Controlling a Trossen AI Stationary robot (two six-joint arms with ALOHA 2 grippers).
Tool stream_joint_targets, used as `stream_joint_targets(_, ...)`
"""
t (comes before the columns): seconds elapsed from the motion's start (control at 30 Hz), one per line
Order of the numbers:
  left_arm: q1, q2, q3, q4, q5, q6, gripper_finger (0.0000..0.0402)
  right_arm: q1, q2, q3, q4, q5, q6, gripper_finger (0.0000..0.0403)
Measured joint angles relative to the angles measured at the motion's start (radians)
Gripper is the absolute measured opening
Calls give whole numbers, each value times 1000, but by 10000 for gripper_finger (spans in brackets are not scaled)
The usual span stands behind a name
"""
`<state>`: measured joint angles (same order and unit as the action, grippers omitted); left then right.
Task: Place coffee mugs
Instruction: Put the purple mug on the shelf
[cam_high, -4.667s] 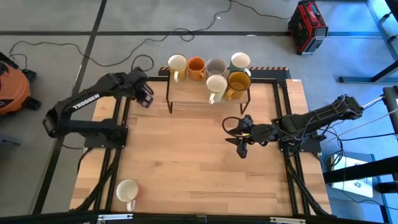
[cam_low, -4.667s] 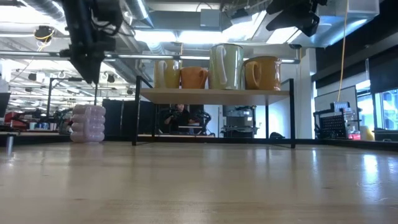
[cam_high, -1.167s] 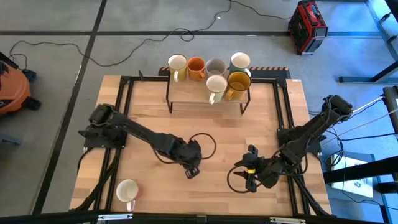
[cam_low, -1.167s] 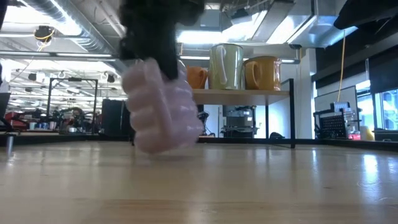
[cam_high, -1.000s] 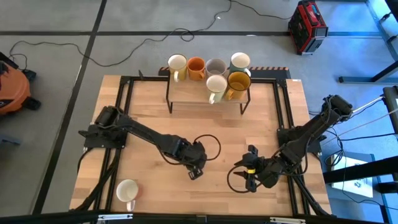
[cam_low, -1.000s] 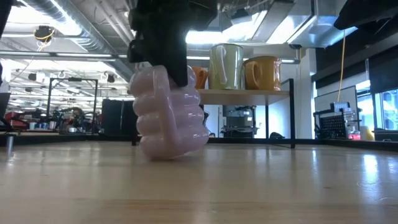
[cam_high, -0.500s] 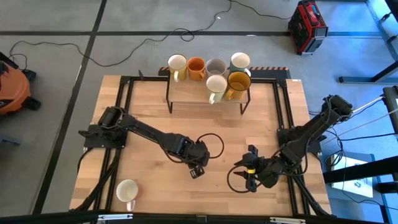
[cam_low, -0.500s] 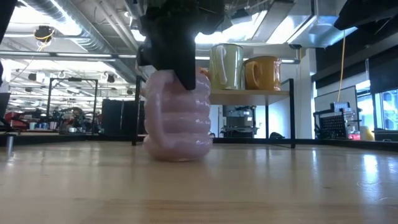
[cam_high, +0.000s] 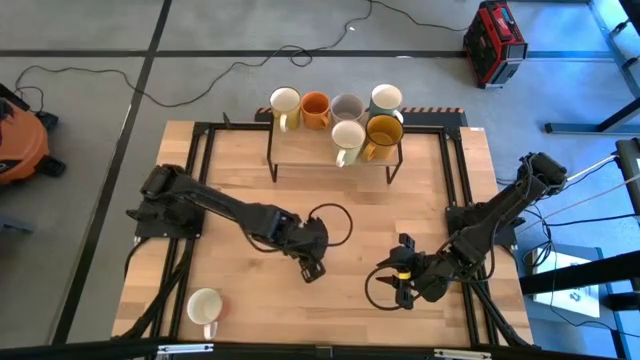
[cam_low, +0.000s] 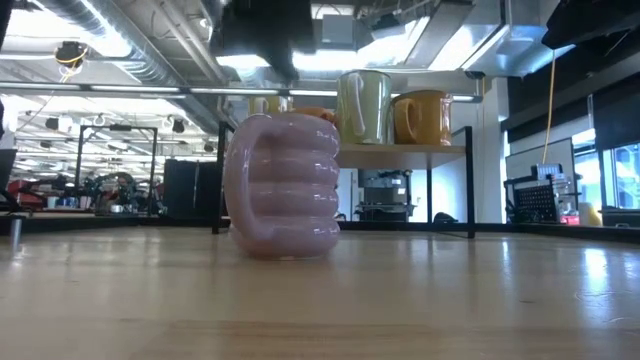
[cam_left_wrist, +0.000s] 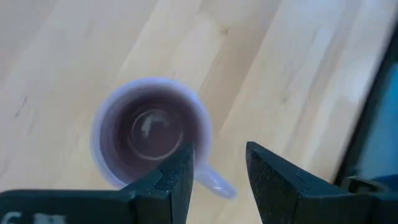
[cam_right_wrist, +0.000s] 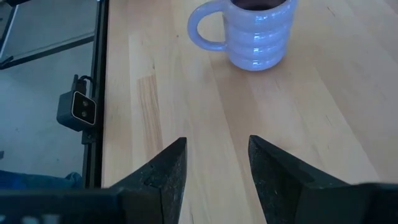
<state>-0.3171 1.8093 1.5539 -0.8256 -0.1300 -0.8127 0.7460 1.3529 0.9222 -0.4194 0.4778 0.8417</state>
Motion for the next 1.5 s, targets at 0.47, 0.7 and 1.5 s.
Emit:
stream_joint_targets(0.47,-316,-169,-196,99,-361,-246,141,0,0,0,6,16,-11,160)
stream_joint_targets(0.7,-364,-266,-502,534,-409,-283,141,0,0,0,6,19,-12,160)
stream_joint_targets(1.5,-243,-128,-644,795,-242,222,141,0,0,0,7,72,79,160)
